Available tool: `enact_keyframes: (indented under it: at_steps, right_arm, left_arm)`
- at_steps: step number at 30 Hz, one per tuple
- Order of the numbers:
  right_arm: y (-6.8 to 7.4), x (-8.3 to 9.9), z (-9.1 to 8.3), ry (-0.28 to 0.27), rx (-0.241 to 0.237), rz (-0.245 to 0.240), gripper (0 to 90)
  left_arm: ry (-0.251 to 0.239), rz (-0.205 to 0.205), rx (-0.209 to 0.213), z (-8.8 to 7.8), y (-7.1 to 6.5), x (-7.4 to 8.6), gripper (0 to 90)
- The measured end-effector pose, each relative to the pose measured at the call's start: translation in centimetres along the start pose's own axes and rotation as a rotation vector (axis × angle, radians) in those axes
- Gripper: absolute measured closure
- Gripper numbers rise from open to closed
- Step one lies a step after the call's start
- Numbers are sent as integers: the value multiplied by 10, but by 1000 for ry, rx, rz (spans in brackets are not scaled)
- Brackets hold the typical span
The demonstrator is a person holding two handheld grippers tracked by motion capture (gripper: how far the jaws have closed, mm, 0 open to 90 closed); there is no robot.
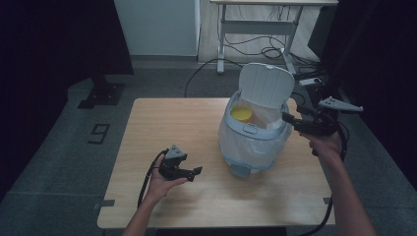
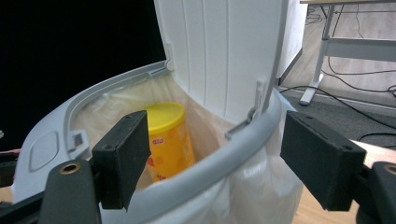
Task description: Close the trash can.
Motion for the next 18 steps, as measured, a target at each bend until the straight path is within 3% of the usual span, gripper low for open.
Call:
enact_keyframes:
  at_steps: [18]
  right_arm:
    - [-13, -24, 34, -12, -35, 31, 228]
  left_arm:
    - [33, 0, 9, 8, -2, 7, 162]
Point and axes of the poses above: each handheld gripper's, and its own axes: z roughly forward along the jaws, x roughly out of its underside, y roughly to its left, the point moved 8 cm from there along z, roughly forward along the jaws, and after that the axes turned 3 degrees about z, right-handed, at the moved point
